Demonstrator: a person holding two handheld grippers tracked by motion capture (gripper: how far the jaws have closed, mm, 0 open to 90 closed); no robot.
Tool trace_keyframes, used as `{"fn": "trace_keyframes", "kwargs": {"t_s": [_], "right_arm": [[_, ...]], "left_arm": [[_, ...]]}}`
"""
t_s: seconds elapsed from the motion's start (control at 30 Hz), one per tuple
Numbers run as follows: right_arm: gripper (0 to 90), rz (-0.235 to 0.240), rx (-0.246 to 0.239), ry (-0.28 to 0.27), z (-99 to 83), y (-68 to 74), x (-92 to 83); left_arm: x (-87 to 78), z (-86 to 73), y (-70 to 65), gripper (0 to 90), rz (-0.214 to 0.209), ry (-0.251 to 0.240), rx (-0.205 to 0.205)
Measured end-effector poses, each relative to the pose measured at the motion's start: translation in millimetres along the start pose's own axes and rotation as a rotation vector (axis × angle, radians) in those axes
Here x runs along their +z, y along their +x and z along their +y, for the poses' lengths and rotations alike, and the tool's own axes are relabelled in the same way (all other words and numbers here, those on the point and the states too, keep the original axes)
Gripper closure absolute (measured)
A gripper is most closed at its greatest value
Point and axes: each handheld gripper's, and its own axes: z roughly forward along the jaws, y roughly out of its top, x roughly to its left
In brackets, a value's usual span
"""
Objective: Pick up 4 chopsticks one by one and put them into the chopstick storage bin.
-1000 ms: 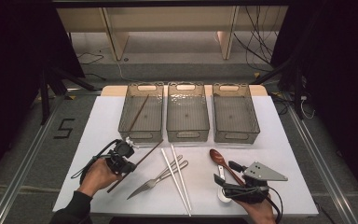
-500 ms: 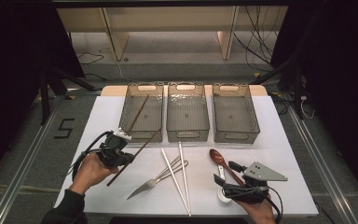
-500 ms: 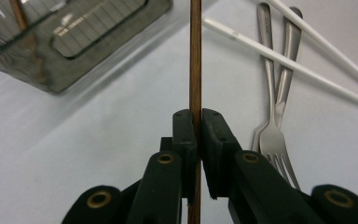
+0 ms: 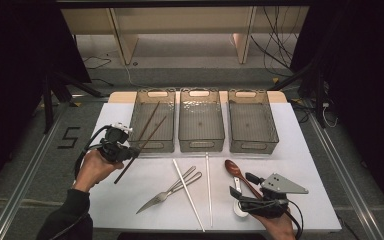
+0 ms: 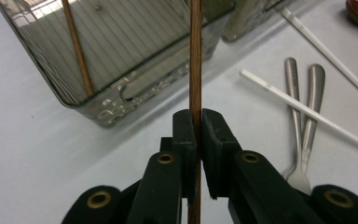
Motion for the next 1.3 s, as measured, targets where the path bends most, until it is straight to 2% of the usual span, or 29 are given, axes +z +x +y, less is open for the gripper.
{"fn": "trace_keyframes", "kwargs": {"t_s": [0.23,0.53,0.9,1.13,1.3], "right_arm": [[28.3,0.001,0.000,-0.001,0.1,-0.1,0.1],[28.3,0.002,0.002,-0.001,0.0,-0.5,0.2],[28.3,0.004,0.005,-0.003,-0.1,-1.2,0.3],[28.3,0.006,0.002,-0.005,-0.1,-1.5,0.0],[28.3,0.009,0.003,-0.004,-0.2,-1.3,0.2]], "left_arm": [[-2.9,16.9,13.4,84.1,0.010,-0.038,-0.035],[-0.6,42.4,27.9,84.1,0.026,-0.069,-0.060],[1.9,69.2,36.8,84.1,0.049,-0.116,-0.064],[14.5,84.8,48.2,84.1,0.060,-0.144,-0.087],[23.5,93.8,52.6,84.1,0.068,-0.144,-0.082]]}}
